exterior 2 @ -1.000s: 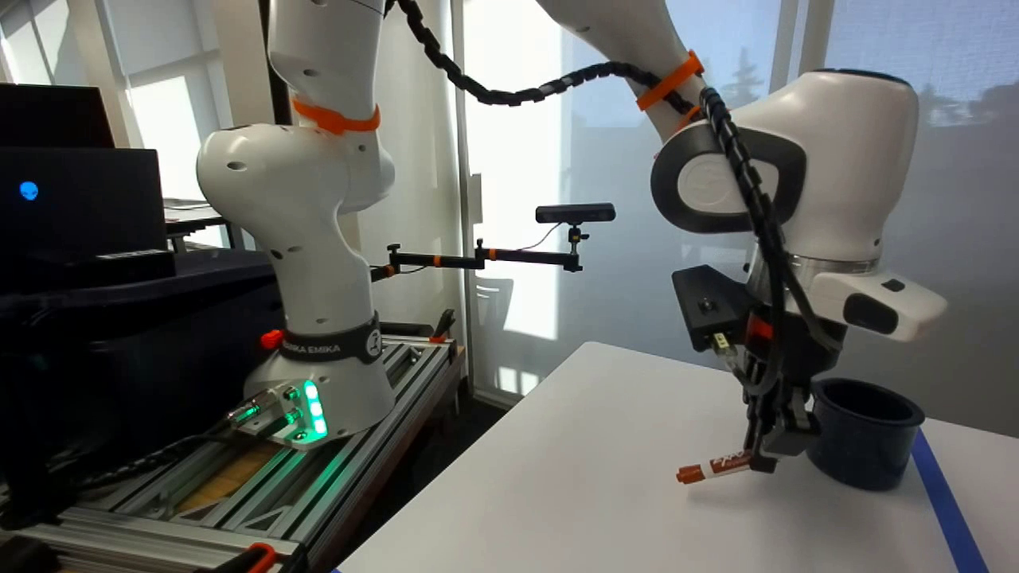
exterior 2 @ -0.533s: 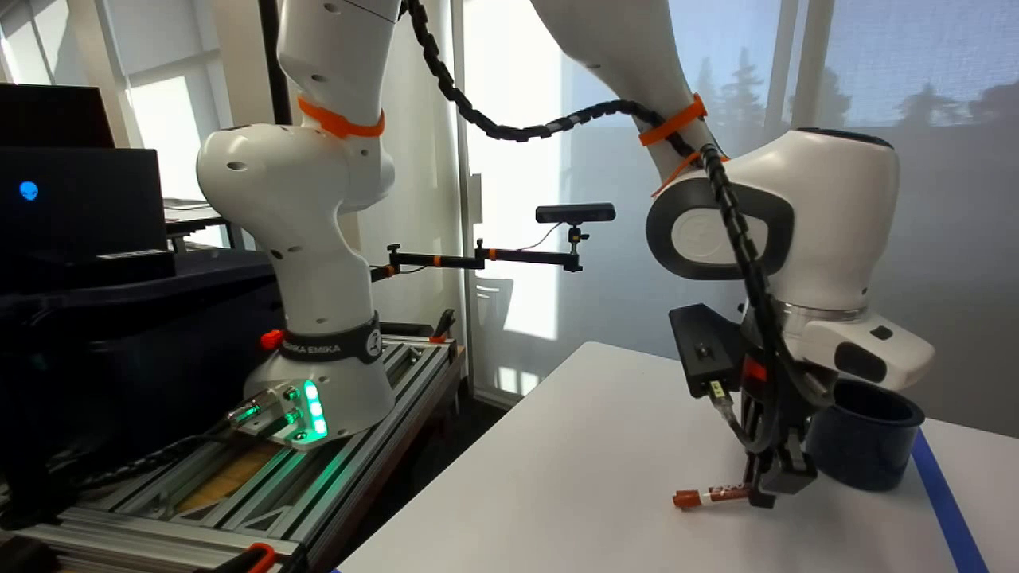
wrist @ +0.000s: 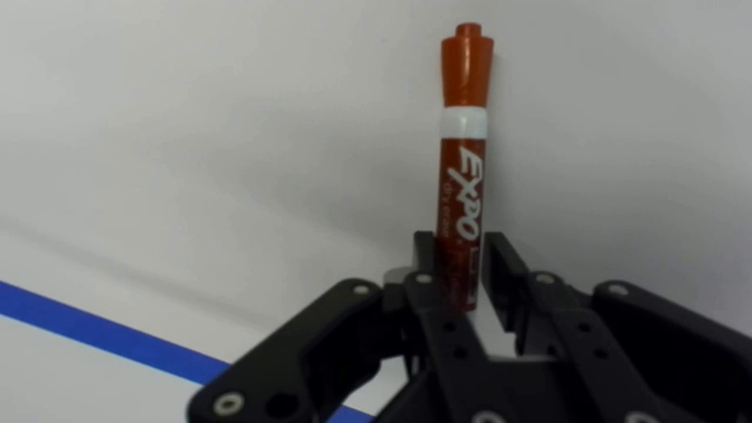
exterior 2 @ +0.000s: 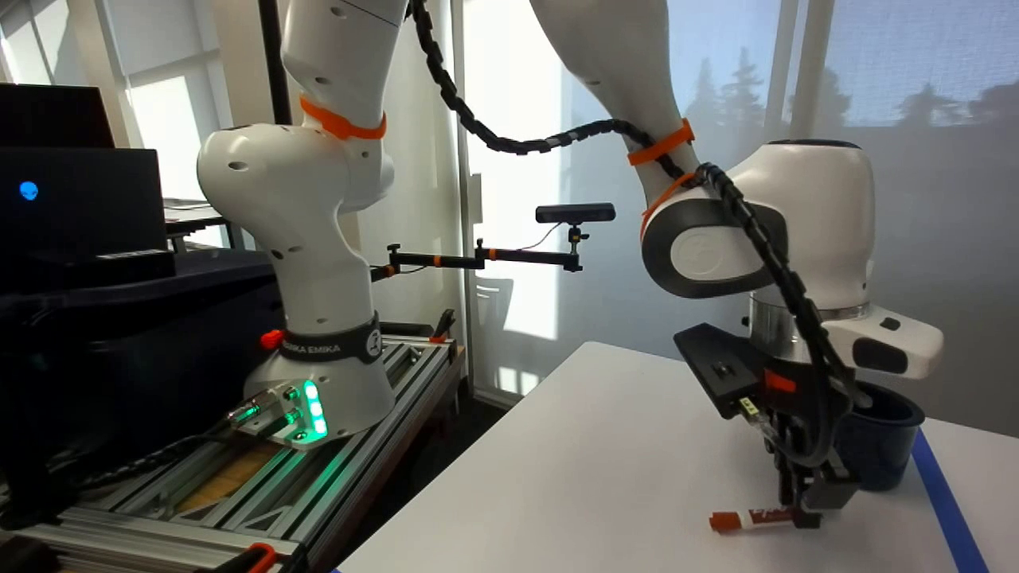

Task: Remove the marker from the mug

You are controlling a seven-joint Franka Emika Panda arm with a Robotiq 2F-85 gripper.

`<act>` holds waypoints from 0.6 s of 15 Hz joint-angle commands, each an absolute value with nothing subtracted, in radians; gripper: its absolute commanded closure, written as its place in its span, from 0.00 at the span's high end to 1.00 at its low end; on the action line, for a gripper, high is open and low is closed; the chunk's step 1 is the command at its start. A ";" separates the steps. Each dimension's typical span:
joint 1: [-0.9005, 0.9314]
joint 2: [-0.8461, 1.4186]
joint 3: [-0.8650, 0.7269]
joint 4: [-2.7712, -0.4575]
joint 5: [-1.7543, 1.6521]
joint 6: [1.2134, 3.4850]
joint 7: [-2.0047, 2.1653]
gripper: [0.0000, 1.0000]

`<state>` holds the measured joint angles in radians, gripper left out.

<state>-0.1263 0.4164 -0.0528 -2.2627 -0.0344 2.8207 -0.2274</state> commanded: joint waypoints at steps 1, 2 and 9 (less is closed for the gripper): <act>-0.099 0.392 -0.082 -2.310 -0.115 2.923 -0.213 0.60; -0.105 0.375 -0.076 -2.324 -0.116 2.936 -0.217 0.67; -0.200 0.196 0.069 -2.370 0.055 2.773 -0.269 1.00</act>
